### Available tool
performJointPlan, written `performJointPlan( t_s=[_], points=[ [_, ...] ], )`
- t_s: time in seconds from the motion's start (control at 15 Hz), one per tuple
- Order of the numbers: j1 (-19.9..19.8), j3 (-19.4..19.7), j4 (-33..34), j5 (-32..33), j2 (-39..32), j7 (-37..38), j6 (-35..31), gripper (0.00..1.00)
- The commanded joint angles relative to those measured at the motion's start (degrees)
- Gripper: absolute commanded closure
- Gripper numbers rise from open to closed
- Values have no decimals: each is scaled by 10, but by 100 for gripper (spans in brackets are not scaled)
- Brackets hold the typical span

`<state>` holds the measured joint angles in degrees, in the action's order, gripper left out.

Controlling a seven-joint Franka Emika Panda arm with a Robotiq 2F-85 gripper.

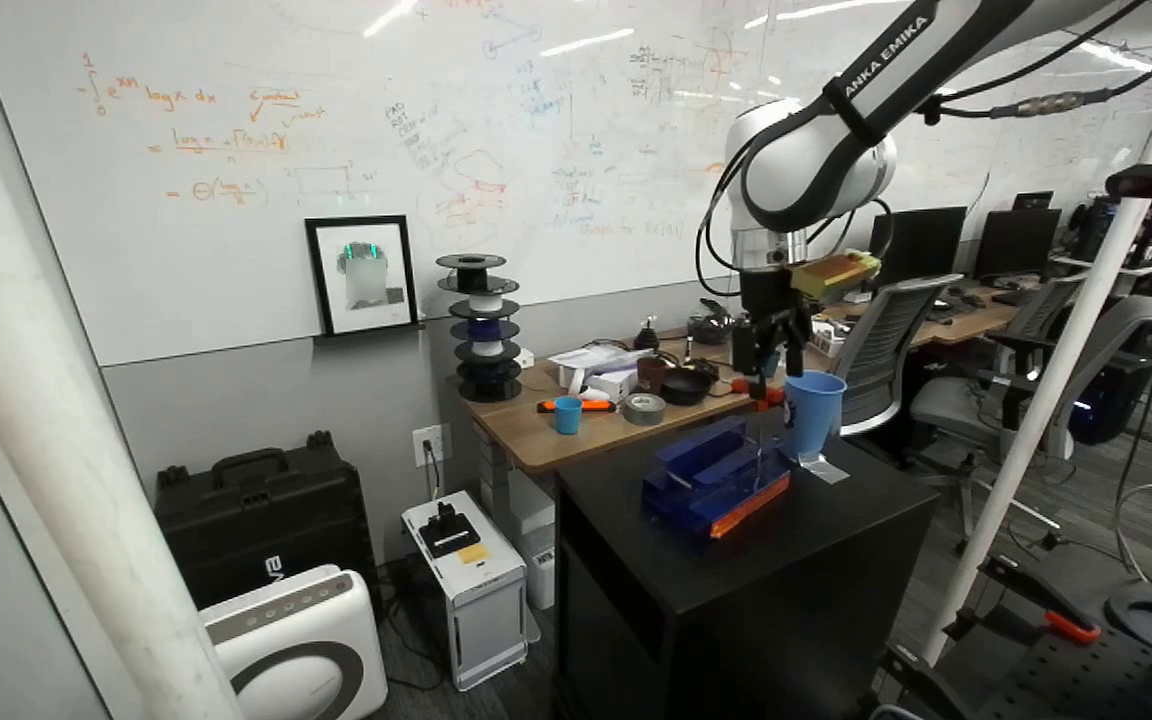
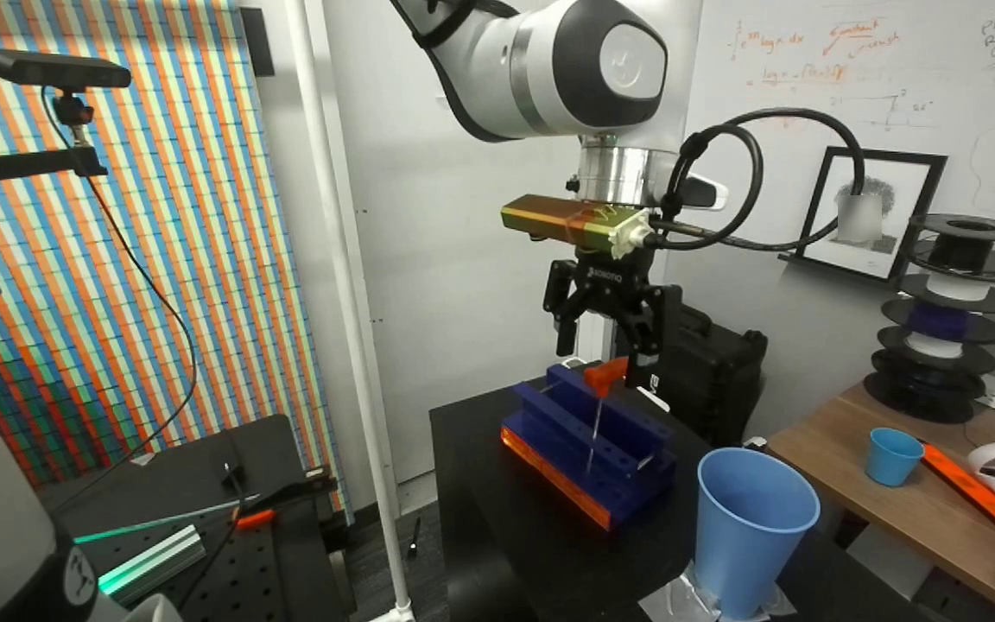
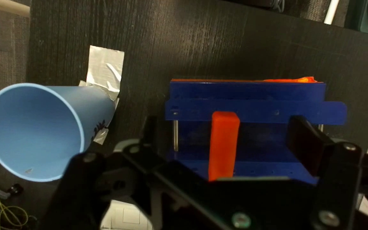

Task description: Pick up the orange object and put it in the light blue cup.

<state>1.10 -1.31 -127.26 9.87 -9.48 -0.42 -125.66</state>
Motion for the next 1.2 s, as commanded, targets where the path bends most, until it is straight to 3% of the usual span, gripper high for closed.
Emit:
performJointPlan(
  t_s=[0.0,0.27,0.53,0.67,0.73,1.13],
  points=[
    [11,2,22,26,-25,23,-28,26],
    [16,3,21,41,-32,36,-64,58],
    [13,-2,16,12,-14,18,-69,86],
    [9,-7,12,-13,7,3,-58,90],
    [8,-8,10,-26,17,-5,-54,86],
    [7,-5,-11,-77,122,-42,-20,85]
  ],
)
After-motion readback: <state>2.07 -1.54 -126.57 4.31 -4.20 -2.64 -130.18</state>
